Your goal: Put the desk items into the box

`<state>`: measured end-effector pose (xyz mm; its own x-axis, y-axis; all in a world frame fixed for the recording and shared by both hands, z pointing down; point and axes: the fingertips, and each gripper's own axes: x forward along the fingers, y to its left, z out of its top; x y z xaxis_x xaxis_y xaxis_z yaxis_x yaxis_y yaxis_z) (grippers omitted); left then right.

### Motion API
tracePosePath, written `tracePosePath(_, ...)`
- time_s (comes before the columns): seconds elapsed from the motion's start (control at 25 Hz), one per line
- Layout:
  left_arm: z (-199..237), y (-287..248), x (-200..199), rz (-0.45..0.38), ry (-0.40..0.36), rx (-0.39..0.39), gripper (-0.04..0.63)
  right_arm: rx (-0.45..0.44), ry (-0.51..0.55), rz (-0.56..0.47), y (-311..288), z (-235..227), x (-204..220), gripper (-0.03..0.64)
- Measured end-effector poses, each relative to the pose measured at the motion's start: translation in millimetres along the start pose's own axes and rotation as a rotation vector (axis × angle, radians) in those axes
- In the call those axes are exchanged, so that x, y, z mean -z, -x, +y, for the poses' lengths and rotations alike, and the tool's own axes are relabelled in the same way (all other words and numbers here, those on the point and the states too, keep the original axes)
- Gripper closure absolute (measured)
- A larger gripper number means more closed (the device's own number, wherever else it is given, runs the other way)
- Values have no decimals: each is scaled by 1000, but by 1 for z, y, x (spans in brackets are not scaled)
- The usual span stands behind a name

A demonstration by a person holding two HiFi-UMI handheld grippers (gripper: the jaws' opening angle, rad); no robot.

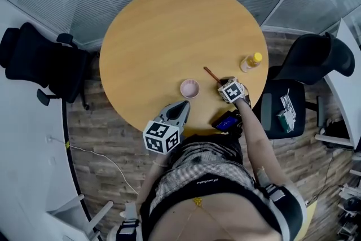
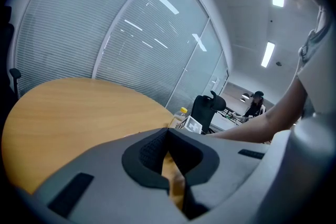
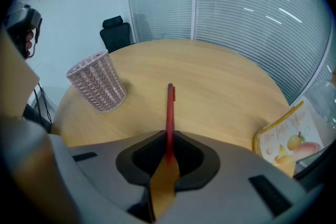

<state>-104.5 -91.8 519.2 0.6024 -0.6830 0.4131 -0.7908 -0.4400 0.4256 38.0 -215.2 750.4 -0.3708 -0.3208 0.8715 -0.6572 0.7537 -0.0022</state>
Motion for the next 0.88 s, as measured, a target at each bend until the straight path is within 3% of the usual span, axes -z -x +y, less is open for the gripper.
tracePosePath(0.36,-11,7,11,9,10,10,577,-55,113,69,11,21,10,557)
tracePosePath(0.48,-13,9,9,7,5,20,577,-99,83,75,16,32,17,557)
tracePosePath(0.72,-15,6,13,27,-1,38,577,-32,205,39,47,27,-3,557)
tracePosePath(0.88,-18,4,17,41,-1,51,577,-38,217,27,63,33,-8,557)
